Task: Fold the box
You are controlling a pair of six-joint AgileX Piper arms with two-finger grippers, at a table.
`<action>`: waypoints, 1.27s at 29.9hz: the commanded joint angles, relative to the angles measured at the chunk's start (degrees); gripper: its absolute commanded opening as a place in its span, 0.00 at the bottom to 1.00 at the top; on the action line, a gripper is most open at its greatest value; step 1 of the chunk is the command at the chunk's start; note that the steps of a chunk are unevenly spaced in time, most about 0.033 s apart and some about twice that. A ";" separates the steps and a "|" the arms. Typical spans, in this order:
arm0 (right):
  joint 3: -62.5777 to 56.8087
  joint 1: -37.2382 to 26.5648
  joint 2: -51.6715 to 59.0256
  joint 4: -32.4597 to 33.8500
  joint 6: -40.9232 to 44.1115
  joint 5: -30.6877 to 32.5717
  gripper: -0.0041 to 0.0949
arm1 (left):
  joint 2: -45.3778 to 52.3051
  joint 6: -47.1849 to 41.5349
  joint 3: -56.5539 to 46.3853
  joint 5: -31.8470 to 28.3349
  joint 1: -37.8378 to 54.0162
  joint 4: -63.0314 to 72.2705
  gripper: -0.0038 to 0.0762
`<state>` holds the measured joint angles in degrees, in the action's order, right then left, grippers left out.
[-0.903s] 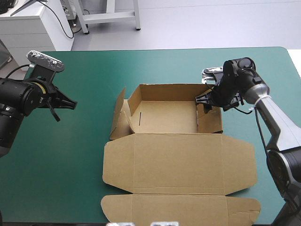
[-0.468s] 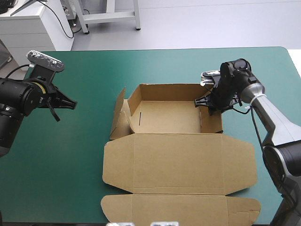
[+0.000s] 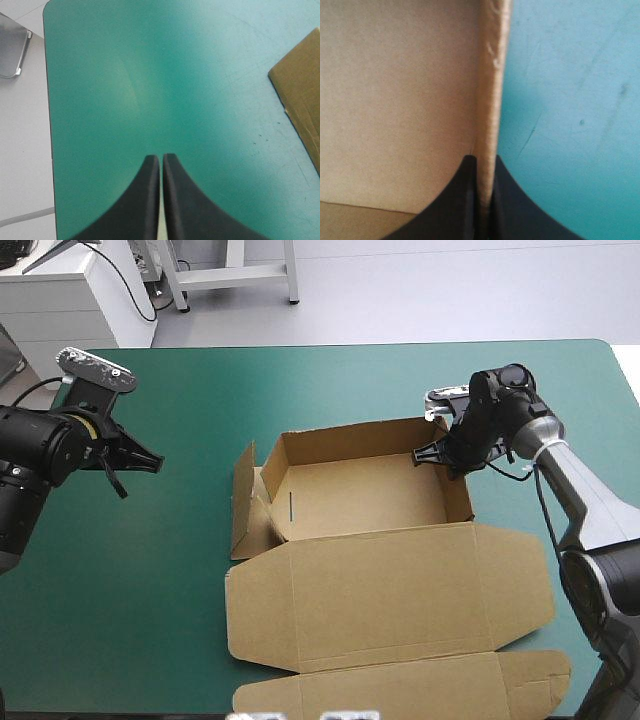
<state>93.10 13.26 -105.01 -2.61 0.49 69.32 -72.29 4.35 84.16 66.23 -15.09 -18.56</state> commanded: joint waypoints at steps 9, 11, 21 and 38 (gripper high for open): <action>1.56 -1.93 11.58 -1.30 -7.42 2.03 0.02 | 1.37 -2.37 0.95 -1.83 3.23 -0.74 0.06; 1.56 -3.31 13.88 -2.03 -8.61 1.93 0.02 | 1.37 -2.37 0.02 -2.14 5.07 0.27 0.06; 1.56 -14.01 22.42 -20.57 -19.29 1.93 0.02 | 1.27 -2.25 -12.43 -12.87 13.89 12.64 0.06; 1.56 -15.87 23.77 -26.94 -23.28 1.81 0.02 | 1.27 18.80 -29.55 -31.49 14.11 49.49 0.06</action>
<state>93.05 -2.22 -83.54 -26.30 -22.41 71.49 -72.34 16.37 53.13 36.87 -0.93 20.16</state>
